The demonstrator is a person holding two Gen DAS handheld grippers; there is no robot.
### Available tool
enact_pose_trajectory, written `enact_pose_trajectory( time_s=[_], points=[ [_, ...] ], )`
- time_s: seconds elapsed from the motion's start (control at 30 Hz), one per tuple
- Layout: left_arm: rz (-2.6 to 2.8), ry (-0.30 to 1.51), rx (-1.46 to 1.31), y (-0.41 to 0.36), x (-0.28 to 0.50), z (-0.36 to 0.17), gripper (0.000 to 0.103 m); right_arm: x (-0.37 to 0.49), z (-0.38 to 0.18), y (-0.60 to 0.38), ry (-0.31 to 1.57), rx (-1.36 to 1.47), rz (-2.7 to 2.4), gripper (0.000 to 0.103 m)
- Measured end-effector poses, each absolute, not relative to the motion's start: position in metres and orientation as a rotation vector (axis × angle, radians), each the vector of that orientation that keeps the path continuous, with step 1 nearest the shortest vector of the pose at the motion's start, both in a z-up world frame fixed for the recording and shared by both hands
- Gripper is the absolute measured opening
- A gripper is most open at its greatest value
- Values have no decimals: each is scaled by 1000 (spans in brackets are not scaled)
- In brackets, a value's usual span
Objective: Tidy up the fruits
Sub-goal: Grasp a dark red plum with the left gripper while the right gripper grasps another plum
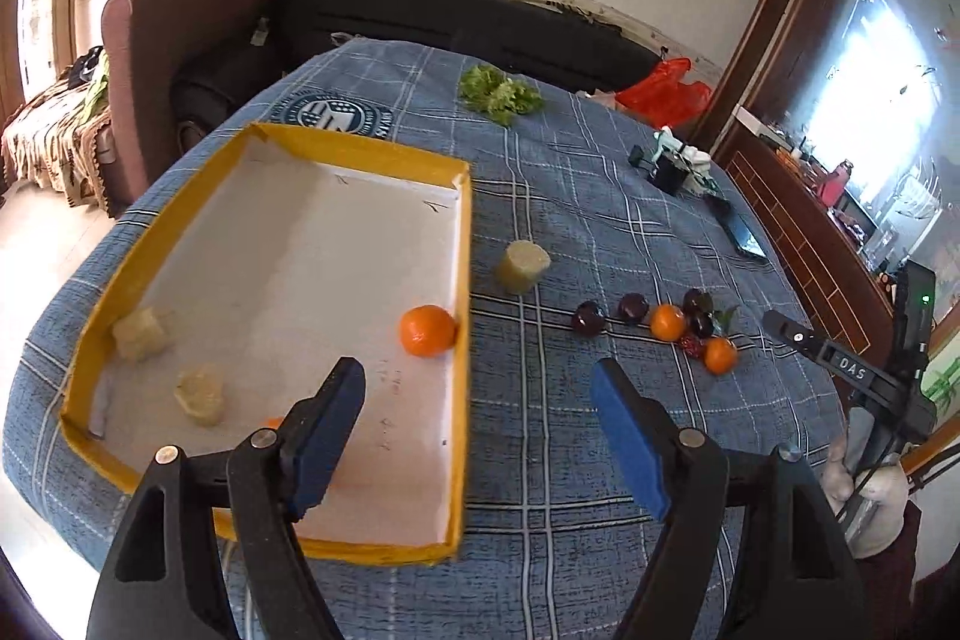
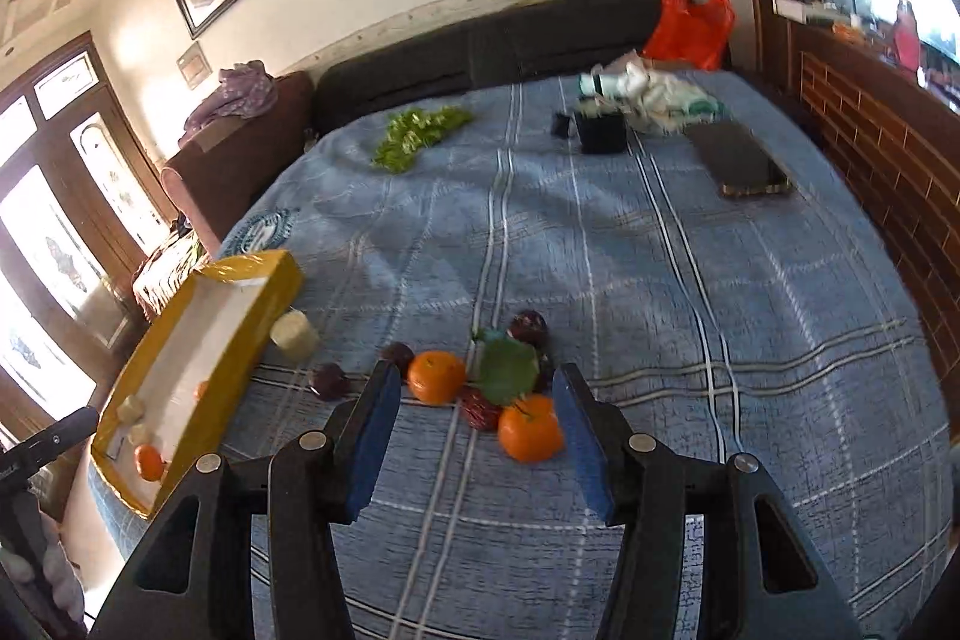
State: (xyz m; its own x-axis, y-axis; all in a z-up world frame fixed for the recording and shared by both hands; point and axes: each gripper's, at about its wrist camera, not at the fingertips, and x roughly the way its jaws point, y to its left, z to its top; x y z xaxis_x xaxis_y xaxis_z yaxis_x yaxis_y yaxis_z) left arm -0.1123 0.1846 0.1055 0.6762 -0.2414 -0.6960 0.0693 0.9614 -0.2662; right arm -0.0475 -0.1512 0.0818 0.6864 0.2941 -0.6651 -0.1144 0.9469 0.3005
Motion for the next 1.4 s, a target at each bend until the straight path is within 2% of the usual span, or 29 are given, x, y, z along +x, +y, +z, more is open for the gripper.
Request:
enact_pose_trajectory(
  time_s=[0.03,0.17,0.53,0.77,0.8,0.93,1.0,1.1,1.4],
  points=[
    [-183,814,-227,181,-108,103,77,-43,78,-147,791,245,244,58],
    [-209,836,-224,167,-97,93,66,-27,65,-128,812,211,337,58],
    [-245,865,-145,139,-76,79,65,38,30,-66,900,29,411,57],
    [-255,883,-121,131,-67,71,65,38,20,-34,894,-180,419,56],
    [-256,886,-120,130,-67,70,65,36,19,-30,887,-225,410,50],
    [-258,891,-108,127,-63,68,65,25,20,-23,868,-322,407,44],
    [-260,895,-104,125,-61,68,65,21,22,-29,857,-311,398,30],
    [-268,904,-86,115,-58,65,65,19,28,-46,853,-212,417,20],
    [-305,931,20,67,-17,44,64,18,42,-94,809,85,454,18]
  ],
)
